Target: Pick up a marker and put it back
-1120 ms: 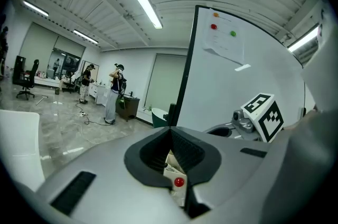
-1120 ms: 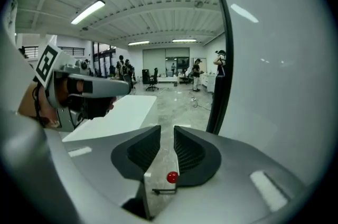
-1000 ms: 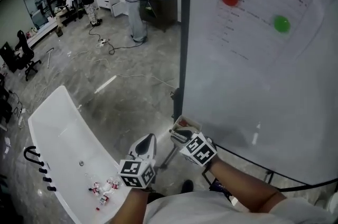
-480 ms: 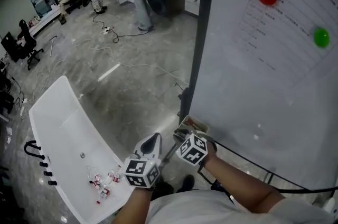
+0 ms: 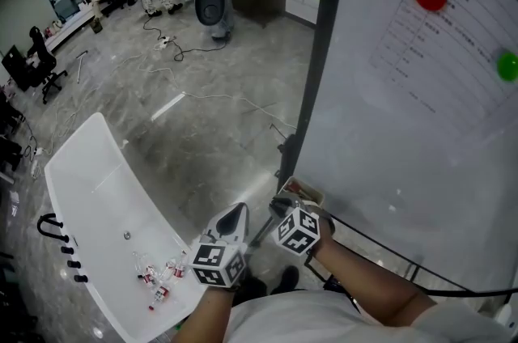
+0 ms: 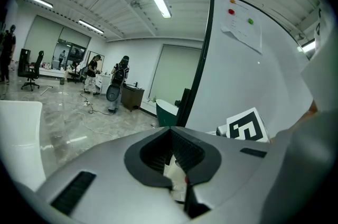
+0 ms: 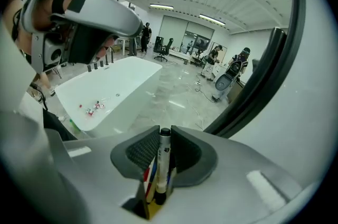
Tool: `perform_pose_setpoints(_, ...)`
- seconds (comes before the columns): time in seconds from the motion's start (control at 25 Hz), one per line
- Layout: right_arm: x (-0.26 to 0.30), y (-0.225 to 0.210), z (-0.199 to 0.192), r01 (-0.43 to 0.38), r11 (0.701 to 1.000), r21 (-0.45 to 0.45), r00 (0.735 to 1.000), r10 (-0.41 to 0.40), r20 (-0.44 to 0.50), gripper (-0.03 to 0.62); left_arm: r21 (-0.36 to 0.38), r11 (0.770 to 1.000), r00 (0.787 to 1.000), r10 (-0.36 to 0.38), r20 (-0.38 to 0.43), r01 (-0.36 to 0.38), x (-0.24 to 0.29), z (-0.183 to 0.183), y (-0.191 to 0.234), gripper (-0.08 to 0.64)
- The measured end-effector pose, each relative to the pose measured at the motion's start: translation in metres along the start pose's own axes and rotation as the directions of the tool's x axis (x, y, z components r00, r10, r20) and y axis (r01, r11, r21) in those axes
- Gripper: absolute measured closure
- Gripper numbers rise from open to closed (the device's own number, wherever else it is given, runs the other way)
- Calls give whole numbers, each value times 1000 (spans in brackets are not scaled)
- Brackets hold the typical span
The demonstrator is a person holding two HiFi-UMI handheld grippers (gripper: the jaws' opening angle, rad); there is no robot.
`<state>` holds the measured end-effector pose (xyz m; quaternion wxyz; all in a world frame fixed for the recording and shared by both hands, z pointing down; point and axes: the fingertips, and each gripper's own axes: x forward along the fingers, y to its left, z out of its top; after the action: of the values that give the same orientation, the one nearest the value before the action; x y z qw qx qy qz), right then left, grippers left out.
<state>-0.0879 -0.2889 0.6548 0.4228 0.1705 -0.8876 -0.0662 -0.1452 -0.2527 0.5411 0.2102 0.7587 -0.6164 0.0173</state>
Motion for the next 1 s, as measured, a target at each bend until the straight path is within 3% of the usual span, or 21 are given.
perform_pose_setpoints(0.2,-26,-12,11,31,998,50,995,-35,91,525,4,1000,1000,-13,6,13,2,1,-8,555)
perform_pose_setpoints(0.4,-62,-28,20,61,990,128,970,-89,228,526,16,999,999,-37,17,36,7,5,-22,557)
perform_pose_setpoints(0.68,-126,-49,33,39,954,299,879,-175,443,526,43,996,995,-80,56,78,11,18,-49,557)
perform_pose_setpoints(1.0,-181,-61,45,6,911,411,799,-252,546,526,73,991,986,-117,120,109,10,39,-77,557)
